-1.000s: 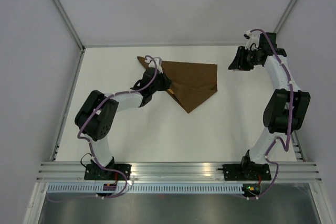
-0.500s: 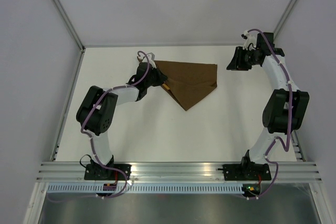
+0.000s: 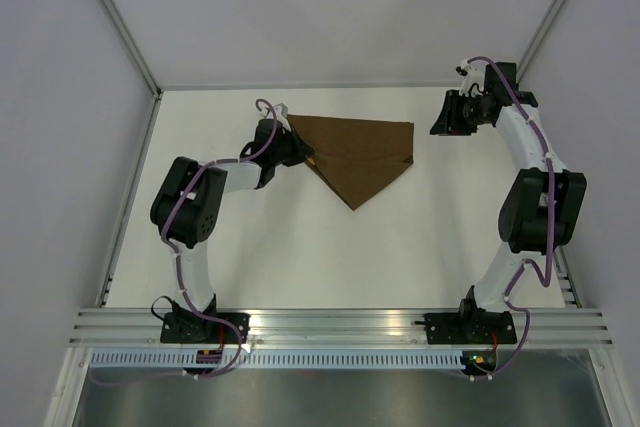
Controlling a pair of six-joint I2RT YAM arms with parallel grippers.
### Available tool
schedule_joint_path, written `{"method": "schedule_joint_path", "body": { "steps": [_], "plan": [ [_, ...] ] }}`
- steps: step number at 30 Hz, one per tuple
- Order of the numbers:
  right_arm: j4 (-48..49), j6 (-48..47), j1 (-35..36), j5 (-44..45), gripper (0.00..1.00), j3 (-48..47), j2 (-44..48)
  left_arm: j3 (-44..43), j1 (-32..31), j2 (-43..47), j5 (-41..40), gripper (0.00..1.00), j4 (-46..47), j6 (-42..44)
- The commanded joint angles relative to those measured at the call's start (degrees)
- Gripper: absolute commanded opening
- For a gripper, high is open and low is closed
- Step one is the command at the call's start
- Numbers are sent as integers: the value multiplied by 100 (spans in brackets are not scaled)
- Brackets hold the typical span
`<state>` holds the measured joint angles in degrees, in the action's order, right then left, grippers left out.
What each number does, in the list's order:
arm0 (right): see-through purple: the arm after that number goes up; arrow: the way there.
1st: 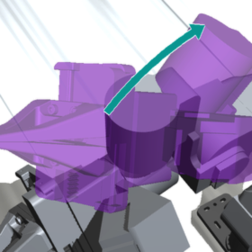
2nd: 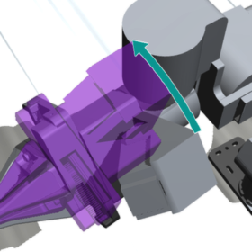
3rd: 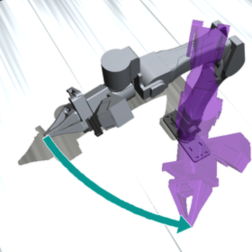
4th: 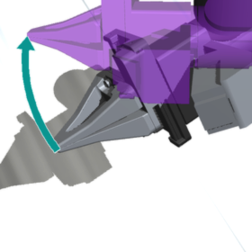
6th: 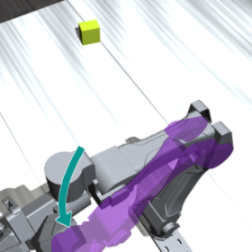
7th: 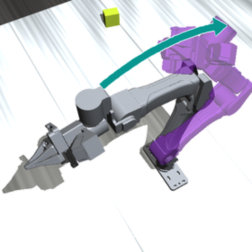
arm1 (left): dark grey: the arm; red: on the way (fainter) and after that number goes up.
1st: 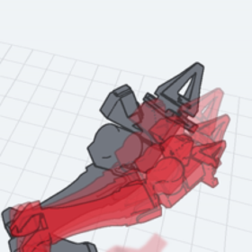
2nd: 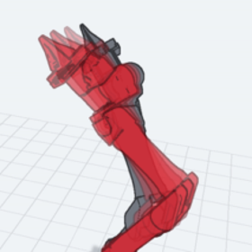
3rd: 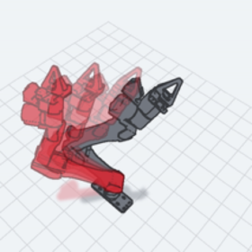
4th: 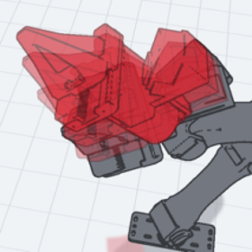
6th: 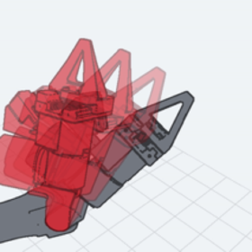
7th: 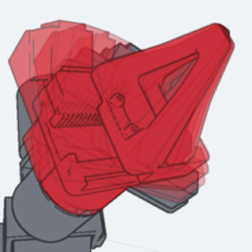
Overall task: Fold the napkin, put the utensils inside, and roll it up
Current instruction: Fold the napkin
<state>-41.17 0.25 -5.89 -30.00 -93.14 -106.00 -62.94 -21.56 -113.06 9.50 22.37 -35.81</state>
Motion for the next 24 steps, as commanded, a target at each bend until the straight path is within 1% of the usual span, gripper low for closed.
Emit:
{"method": "schedule_joint_path", "body": {
  "steps": [1, 4, 5, 8, 10, 12, 13, 14, 15, 17, 19, 22, 24],
  "plan": [
    [12, 19, 35, 82, 38, -160, -53, -298, 117, -129, 359, 14, 74, -268],
    [4, -131, 44, 99, 38, -160, -44, -298, 170, -85, 325, 32, 66, -277],
    [3, -131, 35, 91, 39, -160, -44, -298, 196, -59, 316, 42, 66, -286],
    [-14, -148, 44, 82, 39, -160, -35, -307, 371, 125, 307, 52, 83, -321],
    [-23, -148, 62, 64, 39, -160, -35, -316, 529, 300, 307, 54, 57, -330],
    [-40, -148, 114, 56, 39, -160, -18, -316, 687, 450, 123, 56, -92, -330],
    [-40, -139, 132, 38, 39, -160, -18, -342, 749, 547, 70, 56, -214, -278],
    [-58, -122, 202, 38, 39, -160, -18, -412, 793, 565, -182, 56, -407, -268],
    [-58, -131, 246, 64, 39, -160, -18, -604, 881, 565, -298, 56, -618, -234],
    [-49, -139, 395, 160, 39, -160, -18, -833, 969, 417, -430, 56, -1067, -93],
    [-40, -139, 501, 222, 39, -151, -44, -1255, 1075, 259, -545, 56, -1505, -14],
    [-32, -139, 589, 275, 38, -160, -79, -1756, 1233, -128, -537, 56, -1753, -5],
    [-49, -148, 782, 310, 38, -178, -123, -2185, 1347, -480, -449, 56, -1981, -57]
  ]
}}
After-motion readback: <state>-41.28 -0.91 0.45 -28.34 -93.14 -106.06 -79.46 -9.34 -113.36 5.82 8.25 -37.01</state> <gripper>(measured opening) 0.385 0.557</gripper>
